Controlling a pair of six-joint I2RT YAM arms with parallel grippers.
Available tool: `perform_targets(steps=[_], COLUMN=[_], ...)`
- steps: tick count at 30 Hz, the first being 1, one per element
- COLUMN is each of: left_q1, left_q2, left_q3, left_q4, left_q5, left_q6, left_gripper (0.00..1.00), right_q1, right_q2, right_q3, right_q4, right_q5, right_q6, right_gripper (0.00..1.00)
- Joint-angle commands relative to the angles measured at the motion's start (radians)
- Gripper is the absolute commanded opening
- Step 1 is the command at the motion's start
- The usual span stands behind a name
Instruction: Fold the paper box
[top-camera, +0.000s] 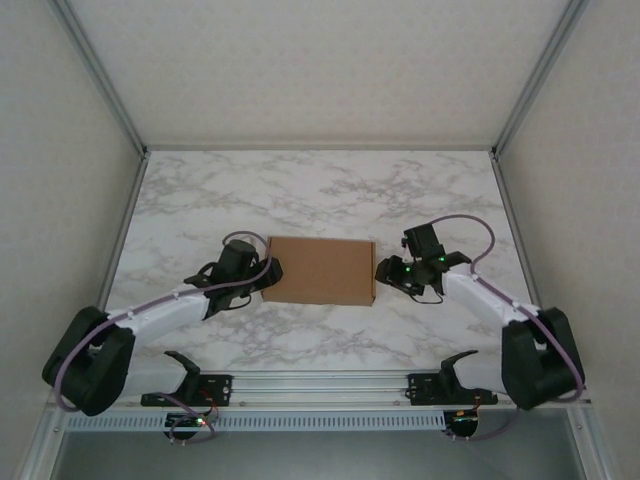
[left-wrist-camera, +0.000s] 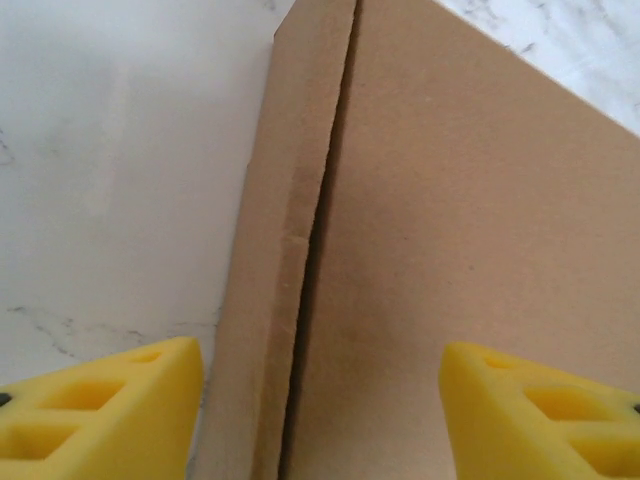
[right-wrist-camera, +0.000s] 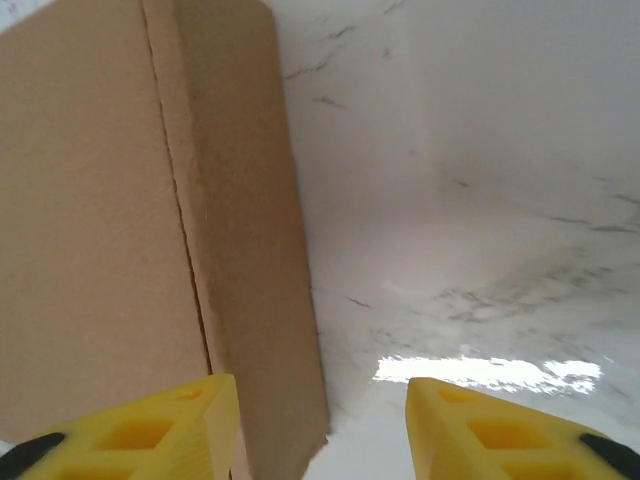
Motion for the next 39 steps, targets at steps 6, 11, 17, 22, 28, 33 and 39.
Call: perform_targets(steps=[6,11,17,22,28,33,39], left_q1=[0.015,0.026,0.035,0.041,0.044,0.060,0.183], left_q2=[0.097,0.172,0.180,0.071,-0.240,-0.381,-0.245], left_q3=[0.013,0.084,0.164,0.246,0.268,0.109,-0.153], left_q4=[0.135,0.125,0.048,-0.054,0.011,0.333,0.759], left_q5=[0.037,0.029,-0.031,-0.095,-0.414,-0.642,-0.710], left_q6=[-0.004,0.018,0.065,0.162,0.305,0.502,0.741], left_gripper=[0.54,0.51,0.59,0.71,1.00,1.00,1.00], right_q1=[0.011,0.010,0.012,0.011,0.011,0.009,-0.004], right_q2=[0.231,0.328,0.285,0.091,-0.178,-0.307,-0.328], right_q3=[0.122,0.181,0.209,0.225,0.307,0.274,0.029], right_q4=[0.131,0.132,0.093,0.016,-0.060,0.125,0.532], right_q5=[-0.098,-0.075,-0.021,0.106,0.347,0.440,0.464], right_q6=[-0.014,-0.022,-0.022,-0.070,-0.129,-0.324,-0.750], right_gripper=[0.33,0.29,0.31,0.99,0.99,0.99,0.99])
